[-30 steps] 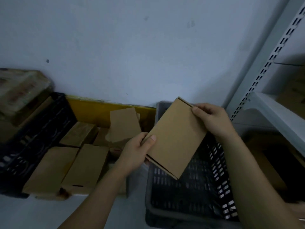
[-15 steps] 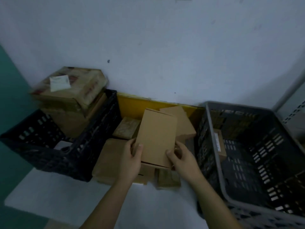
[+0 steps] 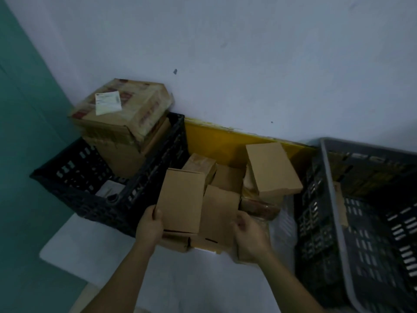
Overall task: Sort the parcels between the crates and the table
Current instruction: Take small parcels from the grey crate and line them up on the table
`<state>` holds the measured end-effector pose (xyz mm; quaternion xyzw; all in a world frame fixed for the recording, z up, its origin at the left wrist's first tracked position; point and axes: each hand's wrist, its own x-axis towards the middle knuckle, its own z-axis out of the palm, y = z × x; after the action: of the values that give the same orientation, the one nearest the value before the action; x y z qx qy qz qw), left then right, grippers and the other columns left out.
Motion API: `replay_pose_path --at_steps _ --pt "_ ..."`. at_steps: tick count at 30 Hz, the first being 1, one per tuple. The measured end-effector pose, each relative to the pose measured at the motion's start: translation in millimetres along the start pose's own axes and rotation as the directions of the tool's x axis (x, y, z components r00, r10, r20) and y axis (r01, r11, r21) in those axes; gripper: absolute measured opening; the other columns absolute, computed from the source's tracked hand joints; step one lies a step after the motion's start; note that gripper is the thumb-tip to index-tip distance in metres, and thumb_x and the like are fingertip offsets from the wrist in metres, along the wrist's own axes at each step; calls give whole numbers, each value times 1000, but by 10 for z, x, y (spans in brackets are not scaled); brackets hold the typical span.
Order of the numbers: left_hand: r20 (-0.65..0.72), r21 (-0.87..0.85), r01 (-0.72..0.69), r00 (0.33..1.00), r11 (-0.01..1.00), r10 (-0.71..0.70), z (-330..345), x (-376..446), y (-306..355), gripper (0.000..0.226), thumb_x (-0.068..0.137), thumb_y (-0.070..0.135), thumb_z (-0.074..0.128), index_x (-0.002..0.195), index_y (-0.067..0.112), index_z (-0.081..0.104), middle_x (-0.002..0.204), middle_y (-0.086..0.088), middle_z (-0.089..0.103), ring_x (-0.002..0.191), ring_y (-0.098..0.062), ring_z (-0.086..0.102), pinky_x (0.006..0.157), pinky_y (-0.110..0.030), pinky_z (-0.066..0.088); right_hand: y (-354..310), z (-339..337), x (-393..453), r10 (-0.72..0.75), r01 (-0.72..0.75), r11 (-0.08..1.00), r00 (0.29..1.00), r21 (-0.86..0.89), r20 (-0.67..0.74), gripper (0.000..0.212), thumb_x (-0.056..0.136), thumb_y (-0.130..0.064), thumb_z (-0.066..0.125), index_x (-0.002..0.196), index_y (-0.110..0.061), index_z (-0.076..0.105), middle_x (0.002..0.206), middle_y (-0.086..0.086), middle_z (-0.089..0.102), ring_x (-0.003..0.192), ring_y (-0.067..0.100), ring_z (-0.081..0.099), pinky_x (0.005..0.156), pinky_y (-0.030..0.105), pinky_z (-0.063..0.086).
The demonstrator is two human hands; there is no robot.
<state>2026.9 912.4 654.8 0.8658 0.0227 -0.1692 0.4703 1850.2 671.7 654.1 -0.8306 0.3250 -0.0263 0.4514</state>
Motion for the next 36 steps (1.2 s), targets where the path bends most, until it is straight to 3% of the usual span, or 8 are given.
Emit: replay_pose_path --at_steps 6,10,15,19,25,31,33,36 --pt "-36 75 36 999 997 -33 71 231 -242 46 116 34 35 155 11 48 142 -19 62 123 -40 60 101 -46 51 353 181 114 67 -66 988 998 -141 4 16 100 -48 54 109 -41 66 97 -13 73 84 8 66 75 34 56" --pt "-39 244 -21 999 969 31 130 347 -327 45 114 22 37 156 8 44 141 -22 60 119 -42 61 96 -47 53 416 353 151 116 -118 983 993 -141 -19 18 99 -37 60 113 -29 66 98 -5 73 83 13 66 72 35 56" --pt "141 652 -276 959 706 245 203 278 -281 65 104 57 44 157 19 43 167 -16 35 147 -41 37 114 -57 41 492 625 222 246 -249 963 968 -106 -43 55 90 -46 67 140 -26 56 116 3 75 94 26 72 79 42 62" --pt "435 715 -490 870 499 231 230 128 -182 95 89 89 25 168 34 18 178 -8 2 163 -34 -5 127 -64 3 571 786 274 322 -326 941 945 -93 -54 77 84 -63 69 148 -25 51 126 8 74 105 33 72 89 49 61" --pt "459 755 -522 853 397 248 139 233 -122 80 98 68 31 167 27 22 177 -9 10 162 -36 2 128 -61 12 537 746 204 365 -364 931 928 16 -75 41 96 -40 67 133 -25 59 104 5 76 84 31 74 73 49 64" --pt "489 659 -580 814 479 313 110 287 -23 72 105 62 36 164 23 29 175 -9 20 161 -34 15 128 -53 21 247 628 14 264 -225 954 945 198 -194 32 100 -54 68 127 -37 63 104 -5 77 75 14 67 63 38 57" --pt "483 498 -616 782 611 394 157 250 99 64 108 57 40 160 20 38 168 -10 35 155 -34 31 124 -49 33 73 573 -76 227 -162 958 933 238 -278 28 101 -54 65 127 -45 60 112 -10 76 85 17 73 71 44 64" --pt "449 141 -584 758 800 474 246 99 384 64 105 61 46 157 24 43 155 3 50 143 -22 49 114 -41 46 -221 514 -245 161 -89 980 876 176 -455 43 106 -44 64 147 -33 57 132 -13 68 116 11 68 95 41 62"
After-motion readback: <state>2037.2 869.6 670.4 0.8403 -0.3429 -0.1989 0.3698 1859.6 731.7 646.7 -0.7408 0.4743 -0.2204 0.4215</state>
